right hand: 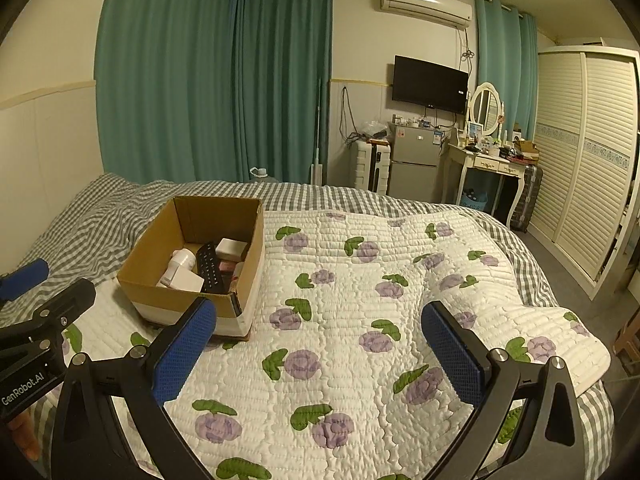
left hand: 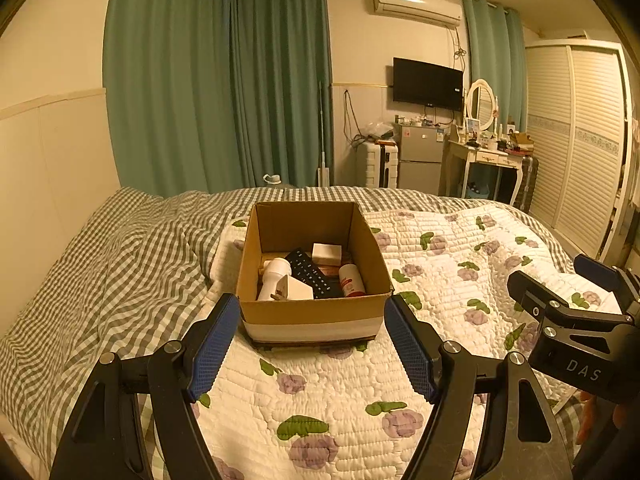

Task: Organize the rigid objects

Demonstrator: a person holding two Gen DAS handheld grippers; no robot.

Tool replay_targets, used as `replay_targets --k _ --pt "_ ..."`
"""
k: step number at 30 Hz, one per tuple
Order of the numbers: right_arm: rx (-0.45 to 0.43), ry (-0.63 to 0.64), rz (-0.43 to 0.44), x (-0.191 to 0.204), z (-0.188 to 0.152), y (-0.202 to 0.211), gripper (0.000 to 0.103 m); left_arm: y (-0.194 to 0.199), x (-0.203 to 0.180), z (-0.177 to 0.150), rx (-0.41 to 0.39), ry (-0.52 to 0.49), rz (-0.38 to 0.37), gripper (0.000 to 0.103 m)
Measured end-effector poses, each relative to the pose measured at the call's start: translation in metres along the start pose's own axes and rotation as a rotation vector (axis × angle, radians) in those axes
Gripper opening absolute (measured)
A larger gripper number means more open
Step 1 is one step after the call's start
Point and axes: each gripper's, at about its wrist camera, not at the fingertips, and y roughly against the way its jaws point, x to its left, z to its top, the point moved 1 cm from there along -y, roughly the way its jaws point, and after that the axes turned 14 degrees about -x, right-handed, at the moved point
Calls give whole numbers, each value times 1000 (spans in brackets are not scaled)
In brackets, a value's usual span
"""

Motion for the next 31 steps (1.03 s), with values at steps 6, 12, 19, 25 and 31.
replay_targets --k 6,12,19,25,31 --pt "8 -1 0 2 -2 -3 103 0 0 -1 3 -2 5 77" --pt "11 0 1 2 -3 -4 103 0 0 -1 4 -2 8 77" --pt "17 1 3 3 -5 -5 103 0 0 -2 6 -2 9 77" --pt "19 0 4 3 -6 -6 103 -1 0 -4 8 -2 11 77" --pt "27 -2 8 2 -9 -6 103 -1 0 -8 12 4 12 77"
